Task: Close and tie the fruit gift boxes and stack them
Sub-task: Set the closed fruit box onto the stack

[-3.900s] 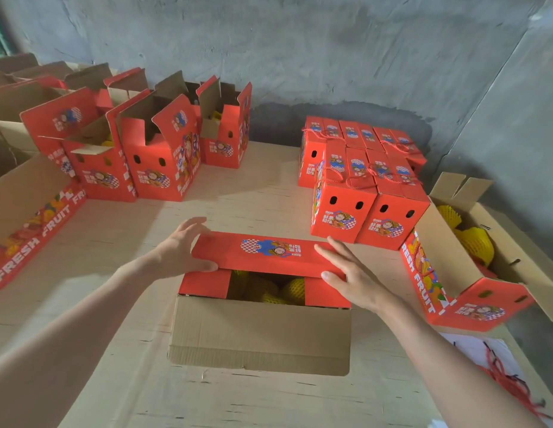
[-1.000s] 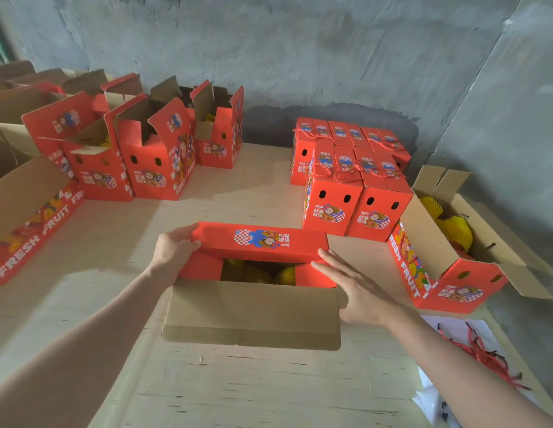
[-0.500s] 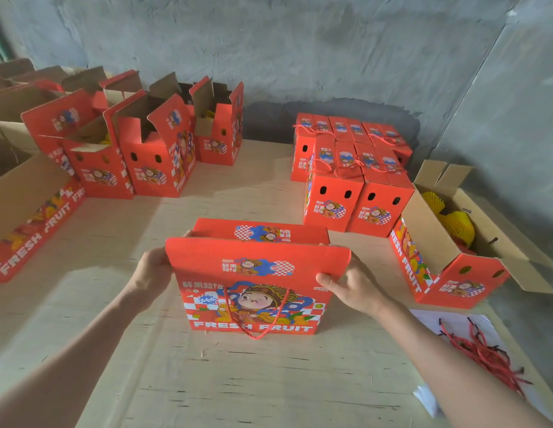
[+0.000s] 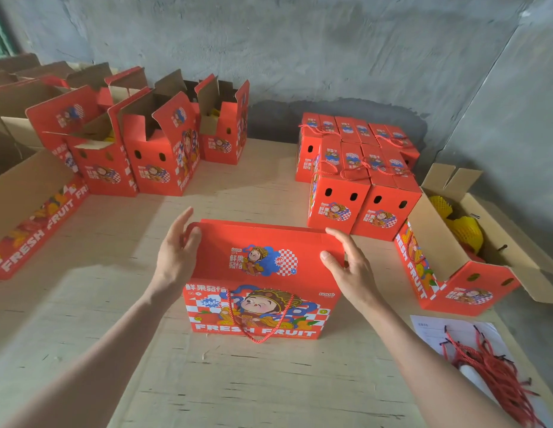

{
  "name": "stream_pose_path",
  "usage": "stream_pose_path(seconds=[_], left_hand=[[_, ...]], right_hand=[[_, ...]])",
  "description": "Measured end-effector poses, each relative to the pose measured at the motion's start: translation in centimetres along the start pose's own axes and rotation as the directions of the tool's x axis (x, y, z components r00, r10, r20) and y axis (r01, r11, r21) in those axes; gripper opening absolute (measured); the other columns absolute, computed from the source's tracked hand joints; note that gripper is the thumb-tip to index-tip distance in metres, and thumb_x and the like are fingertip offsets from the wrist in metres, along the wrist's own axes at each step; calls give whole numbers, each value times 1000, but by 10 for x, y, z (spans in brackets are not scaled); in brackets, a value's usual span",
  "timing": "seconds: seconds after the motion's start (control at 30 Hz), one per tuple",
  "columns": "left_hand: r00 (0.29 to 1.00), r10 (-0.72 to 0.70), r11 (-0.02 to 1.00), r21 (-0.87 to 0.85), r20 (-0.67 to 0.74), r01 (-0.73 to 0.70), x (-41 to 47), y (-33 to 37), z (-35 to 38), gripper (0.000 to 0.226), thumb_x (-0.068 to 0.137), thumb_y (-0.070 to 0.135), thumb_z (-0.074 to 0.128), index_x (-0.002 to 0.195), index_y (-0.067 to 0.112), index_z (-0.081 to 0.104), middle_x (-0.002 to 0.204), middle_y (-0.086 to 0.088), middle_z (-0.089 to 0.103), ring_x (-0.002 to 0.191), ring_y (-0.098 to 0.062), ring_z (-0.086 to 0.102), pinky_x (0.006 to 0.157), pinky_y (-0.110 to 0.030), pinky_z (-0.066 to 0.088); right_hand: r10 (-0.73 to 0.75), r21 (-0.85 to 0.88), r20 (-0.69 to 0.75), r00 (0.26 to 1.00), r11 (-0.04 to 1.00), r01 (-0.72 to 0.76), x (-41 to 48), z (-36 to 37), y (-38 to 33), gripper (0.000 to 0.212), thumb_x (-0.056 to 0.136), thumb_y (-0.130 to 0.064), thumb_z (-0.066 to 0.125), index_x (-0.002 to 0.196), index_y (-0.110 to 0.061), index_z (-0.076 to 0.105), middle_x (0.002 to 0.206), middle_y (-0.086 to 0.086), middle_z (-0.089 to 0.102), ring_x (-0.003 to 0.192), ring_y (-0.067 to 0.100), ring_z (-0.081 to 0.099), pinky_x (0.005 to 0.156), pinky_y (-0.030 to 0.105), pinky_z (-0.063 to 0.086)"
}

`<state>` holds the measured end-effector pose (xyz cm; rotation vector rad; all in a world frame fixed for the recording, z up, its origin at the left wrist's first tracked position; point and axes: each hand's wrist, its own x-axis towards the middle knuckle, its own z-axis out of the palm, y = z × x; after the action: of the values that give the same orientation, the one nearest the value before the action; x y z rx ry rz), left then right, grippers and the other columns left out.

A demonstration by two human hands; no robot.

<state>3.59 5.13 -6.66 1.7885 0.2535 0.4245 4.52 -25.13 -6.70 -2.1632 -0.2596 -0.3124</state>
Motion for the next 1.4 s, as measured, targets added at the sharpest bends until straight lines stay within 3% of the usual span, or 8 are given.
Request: stream_pose_path(seconds=[0.1, 0.23, 0.47, 0.63, 0.93, 1.1, 1.23, 1.4], left_hand=[[993, 119, 952, 286, -22, -108, 0, -7, 4, 32, 100, 22, 43, 127, 22, 59, 108, -7, 53, 102, -28, 53, 84, -36, 45], [984, 167, 920, 368, -67, -131, -2, -9, 8, 25, 97, 19, 51, 114, 11, 68, 107, -12, 57, 93, -20, 51, 78, -27, 38], [968, 240, 889, 417, -72, -189, -5, -5, 12, 19, 94, 14, 55, 97, 0, 66, 105, -13, 60, 90, -17, 49, 79, -28, 39], [977, 205, 886, 435, -53, -163, -2, -1, 14, 25, 98, 16, 47, 96, -4, 61, 105, -16, 56, 86, -19, 46, 77, -28, 37], [994, 75, 927, 372, -74, -43, 5, -2, 14, 19, 95, 18, 53, 92, 3, 65, 107, -12, 54, 89, -19, 45, 76, -27, 34], [999, 45, 930, 367, -24, -33, 6, 0, 14, 19, 95, 15, 50, 90, 3, 64, 107, -7, 50, 101, -26, 48, 83, -29, 34], [970, 237, 686, 697, 61, -211, 7, 1, 18, 18, 94, 12, 50, 92, 7, 67, 118, -6, 57, 118, -33, 39, 102, -44, 22], [898, 321, 571, 694, 303, -438, -6, 17, 50, 21, 97, 15, 48, 98, 3, 64, 104, -11, 60, 100, -33, 49, 85, -41, 34]], right_hand=[[-45, -63, -88, 995, 997, 40, 0, 8, 0, 34, 93, -11, 59, 127, -13, 60, 115, 0, 61, 113, 22, 51, 92, 15, 32], [-128, -154, -226, 966, 984, 94, 0, 20, 0, 18, 89, -5, 64, 106, -2, 70, 98, 13, 63, 97, 30, 56, 88, 11, 34], [-132, -135, -236, 963, 986, 102, 5, 21, 1, 10, 89, 1, 61, 87, 4, 70, 94, 15, 61, 95, 29, 57, 88, 33, 42], [-62, -55, -242, 968, 997, 50, 7, 21, -2, 17, 92, 3, 54, 85, 6, 69, 94, 17, 60, 96, 32, 54, 88, 37, 42], [19, 28, -217, 976, 1000, -14, 8, 20, -1, 11, 90, 4, 58, 86, 9, 68, 99, 18, 60, 101, 32, 54, 91, 36, 41], [68, 71, -186, 980, 996, -56, 10, 20, 0, 11, 90, 2, 59, 88, 10, 67, 103, 19, 58, 104, 32, 53, 94, 40, 42], [70, 58, -153, 986, 996, -61, 13, 19, 0, 12, 90, 2, 58, 89, 10, 67, 103, 21, 57, 103, 32, 52, 93, 36, 41], [42, 8, -144, 989, 999, -41, 12, 19, 3, 13, 91, 1, 58, 89, 8, 68, 101, 18, 57, 104, 31, 51, 92, 27, 38]])
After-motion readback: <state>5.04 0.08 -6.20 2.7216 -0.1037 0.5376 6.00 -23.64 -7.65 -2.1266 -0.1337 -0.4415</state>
